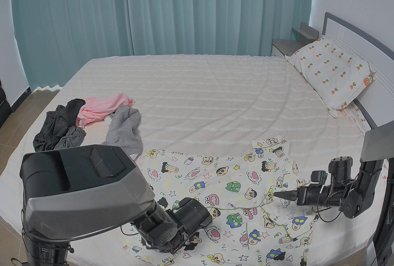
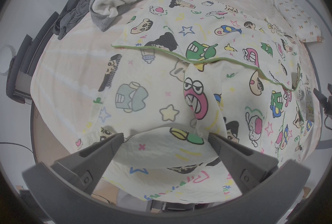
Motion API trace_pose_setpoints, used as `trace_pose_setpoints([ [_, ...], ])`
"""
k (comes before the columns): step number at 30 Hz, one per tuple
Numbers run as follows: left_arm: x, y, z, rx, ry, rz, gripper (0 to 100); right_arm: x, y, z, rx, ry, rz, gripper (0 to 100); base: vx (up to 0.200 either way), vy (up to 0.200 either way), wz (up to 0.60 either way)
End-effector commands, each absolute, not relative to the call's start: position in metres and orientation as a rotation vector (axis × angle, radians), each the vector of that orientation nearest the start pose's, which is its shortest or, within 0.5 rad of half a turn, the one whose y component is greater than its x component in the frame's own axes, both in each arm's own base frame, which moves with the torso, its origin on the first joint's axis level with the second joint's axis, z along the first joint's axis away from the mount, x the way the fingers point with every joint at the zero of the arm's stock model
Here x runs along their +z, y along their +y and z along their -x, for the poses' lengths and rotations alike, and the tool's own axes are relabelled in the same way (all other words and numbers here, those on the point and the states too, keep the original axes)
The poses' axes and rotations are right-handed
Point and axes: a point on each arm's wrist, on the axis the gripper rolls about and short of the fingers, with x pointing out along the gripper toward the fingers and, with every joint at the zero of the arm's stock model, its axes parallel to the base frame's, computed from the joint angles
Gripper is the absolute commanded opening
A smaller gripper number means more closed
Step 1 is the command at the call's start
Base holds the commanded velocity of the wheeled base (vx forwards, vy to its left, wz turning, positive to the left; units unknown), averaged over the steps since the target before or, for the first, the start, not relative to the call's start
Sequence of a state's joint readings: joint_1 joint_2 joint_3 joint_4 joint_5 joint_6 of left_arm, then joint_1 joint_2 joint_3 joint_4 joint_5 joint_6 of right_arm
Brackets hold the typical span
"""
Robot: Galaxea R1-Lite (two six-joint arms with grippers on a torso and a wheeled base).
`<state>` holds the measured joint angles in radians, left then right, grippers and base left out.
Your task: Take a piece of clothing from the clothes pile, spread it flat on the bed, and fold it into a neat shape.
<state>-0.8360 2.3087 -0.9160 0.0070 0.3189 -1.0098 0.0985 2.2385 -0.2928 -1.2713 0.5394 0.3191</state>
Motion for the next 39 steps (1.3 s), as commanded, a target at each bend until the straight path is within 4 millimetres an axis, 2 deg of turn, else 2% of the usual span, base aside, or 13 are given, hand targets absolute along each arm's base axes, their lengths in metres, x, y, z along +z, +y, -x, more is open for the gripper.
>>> trace_pose_setpoints([
  [1, -0.042, -0.241, -0.216, 0.181, 1.207, 0.100, 100, -0.017, 0.038, -0.267, 0.503, 0.766, -0.447, 100, 0.000, 0.000, 0.00],
  [6, -0.042, -0.240, -0.219, 0.227, 1.146, 0.142, 100, -0.017, 0.038, -0.267, 0.503, 0.766, -0.447, 100, 0.000, 0.000, 0.00],
  [7, -0.042, -0.240, -0.219, 0.230, 1.144, 0.143, 0, -0.017, 0.038, -0.267, 0.503, 0.768, -0.448, 100, 0.000, 0.000, 0.00],
  [17, -0.045, -0.234, -0.225, 0.249, 1.094, 0.231, 0, -0.017, 0.038, -0.267, 0.503, 0.768, -0.448, 100, 0.000, 0.000, 0.00],
  [23, -0.043, -0.227, -0.231, 0.283, 1.055, 0.224, 0, -0.017, 0.038, -0.267, 0.503, 0.768, -0.448, 100, 0.000, 0.000, 0.00],
  [30, -0.017, -0.213, -0.238, 0.279, 0.980, 0.172, 0, -0.017, 0.038, -0.266, 0.503, 0.768, -0.448, 100, 0.000, 0.000, 0.00],
  [33, -0.015, -0.210, -0.238, 0.291, 0.959, 0.154, 0, -0.017, 0.038, -0.266, 0.503, 0.768, -0.448, 100, 0.000, 0.000, 0.00],
  [35, -0.013, -0.196, -0.241, 0.348, 0.902, 0.060, 0, -0.017, 0.039, -0.266, 0.505, 0.771, -0.447, 100, 0.000, 0.000, 0.00],
  [39, -0.006, -0.187, -0.248, 0.377, 0.862, 0.016, 0, -0.018, 0.039, -0.265, 0.505, 0.772, -0.446, 100, 0.000, 0.000, 0.00],
])
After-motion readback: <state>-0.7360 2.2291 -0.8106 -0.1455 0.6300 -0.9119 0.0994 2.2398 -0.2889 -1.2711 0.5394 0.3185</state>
